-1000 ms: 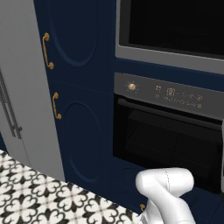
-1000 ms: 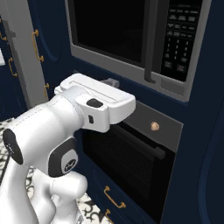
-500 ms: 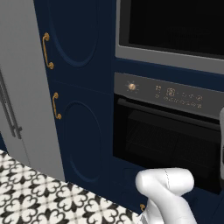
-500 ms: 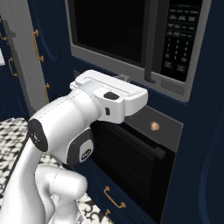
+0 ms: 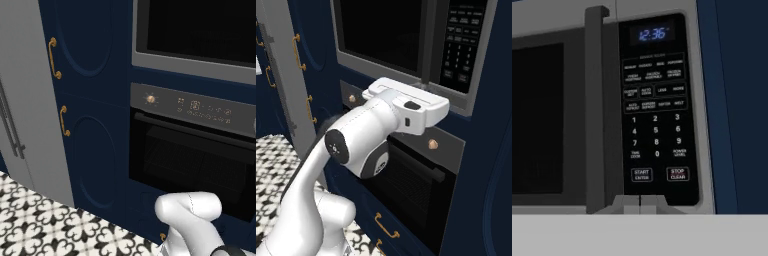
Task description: Pick the cucumber from the sink and place it in the bowl. Then pick the bowl and place it in the microwave. Then close the microwave door and press the start button.
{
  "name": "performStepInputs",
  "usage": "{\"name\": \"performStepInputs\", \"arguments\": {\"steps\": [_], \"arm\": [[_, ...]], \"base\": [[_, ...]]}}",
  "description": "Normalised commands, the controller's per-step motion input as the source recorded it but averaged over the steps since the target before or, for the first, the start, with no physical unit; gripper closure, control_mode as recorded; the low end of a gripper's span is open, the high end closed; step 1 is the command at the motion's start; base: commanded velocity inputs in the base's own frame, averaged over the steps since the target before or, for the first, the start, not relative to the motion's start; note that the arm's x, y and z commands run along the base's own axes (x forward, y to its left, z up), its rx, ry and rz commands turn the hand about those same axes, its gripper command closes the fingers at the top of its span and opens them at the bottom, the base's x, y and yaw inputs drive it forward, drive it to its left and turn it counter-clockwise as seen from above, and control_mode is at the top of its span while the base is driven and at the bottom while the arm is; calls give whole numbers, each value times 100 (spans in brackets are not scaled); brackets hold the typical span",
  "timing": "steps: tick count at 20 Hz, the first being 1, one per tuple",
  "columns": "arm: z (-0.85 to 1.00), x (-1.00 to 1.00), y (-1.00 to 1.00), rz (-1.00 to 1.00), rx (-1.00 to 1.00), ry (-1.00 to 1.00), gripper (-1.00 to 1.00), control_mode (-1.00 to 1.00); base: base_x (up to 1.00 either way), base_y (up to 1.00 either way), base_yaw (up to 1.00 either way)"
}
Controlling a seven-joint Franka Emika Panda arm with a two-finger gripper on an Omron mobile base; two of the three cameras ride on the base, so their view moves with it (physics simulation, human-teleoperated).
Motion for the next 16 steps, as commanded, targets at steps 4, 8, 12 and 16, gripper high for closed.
{"name": "performStepInputs", "arguments": {"steps": [4, 8, 12, 16], "arm": [[0, 21, -34, 0, 0, 0, 100, -100], [-7, 26, -6, 0, 0, 0, 100, -100], [-7, 29, -3, 0, 0, 0, 100, -100], [0, 24, -19, 0, 1, 1, 100, -100]], "base": [[0, 0, 0], [0, 0, 0], [0, 0, 0], [0, 0, 0]]}}
